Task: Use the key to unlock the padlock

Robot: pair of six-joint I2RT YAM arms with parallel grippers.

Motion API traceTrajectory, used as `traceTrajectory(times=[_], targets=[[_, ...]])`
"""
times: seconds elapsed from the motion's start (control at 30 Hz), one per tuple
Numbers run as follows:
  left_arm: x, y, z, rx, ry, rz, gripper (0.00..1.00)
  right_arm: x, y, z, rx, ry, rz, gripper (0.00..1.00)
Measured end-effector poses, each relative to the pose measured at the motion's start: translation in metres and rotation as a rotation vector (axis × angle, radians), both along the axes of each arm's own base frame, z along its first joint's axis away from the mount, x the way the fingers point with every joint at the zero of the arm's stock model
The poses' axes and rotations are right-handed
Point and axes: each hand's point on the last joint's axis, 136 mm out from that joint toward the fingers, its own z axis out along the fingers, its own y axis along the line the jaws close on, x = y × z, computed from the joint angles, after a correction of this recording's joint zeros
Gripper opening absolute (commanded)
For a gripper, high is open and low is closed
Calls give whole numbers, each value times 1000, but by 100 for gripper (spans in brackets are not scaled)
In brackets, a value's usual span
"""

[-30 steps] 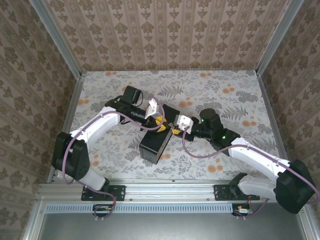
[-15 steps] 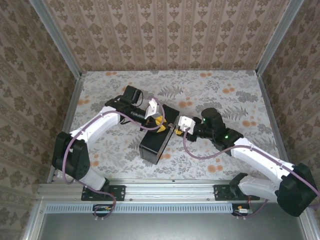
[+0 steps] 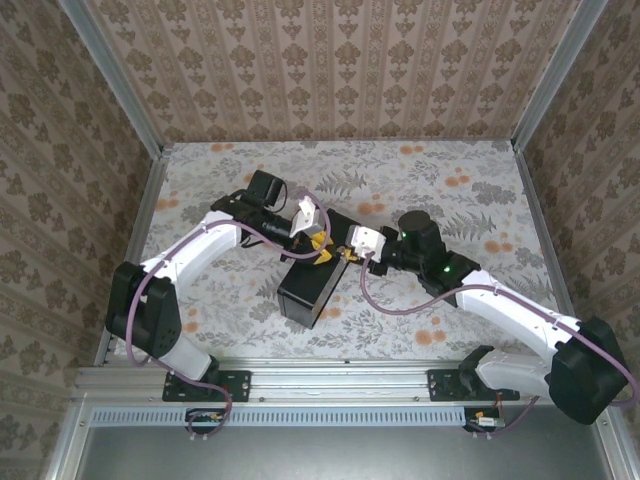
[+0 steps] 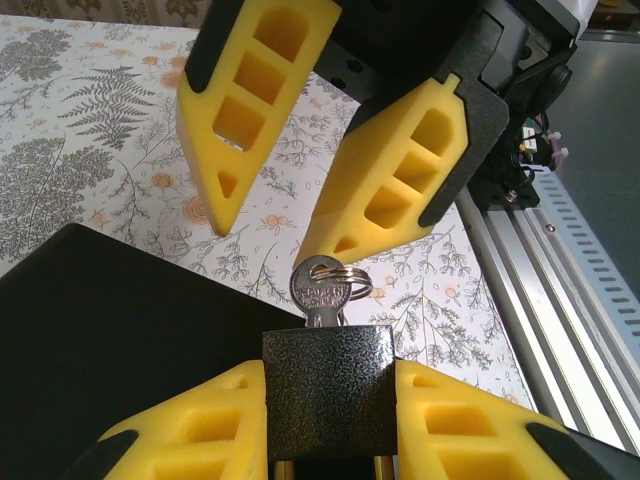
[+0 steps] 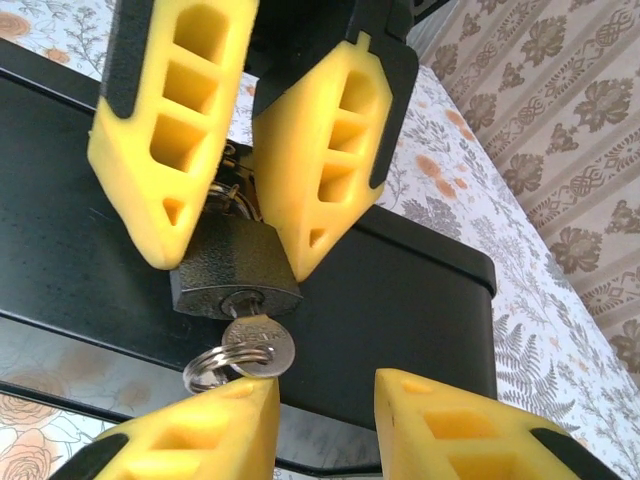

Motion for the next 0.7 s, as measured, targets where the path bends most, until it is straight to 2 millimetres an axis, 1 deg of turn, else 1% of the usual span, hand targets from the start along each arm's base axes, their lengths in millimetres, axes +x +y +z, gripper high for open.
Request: traceTrajectory(times=[0.5,0.7], targets=[[-1,-2,2,0,-2,-5,18,-12,11,0,0,5,43,31],[-1,-2,3,0,-1,-6,18,-16,13,6,9,-9,50,22]])
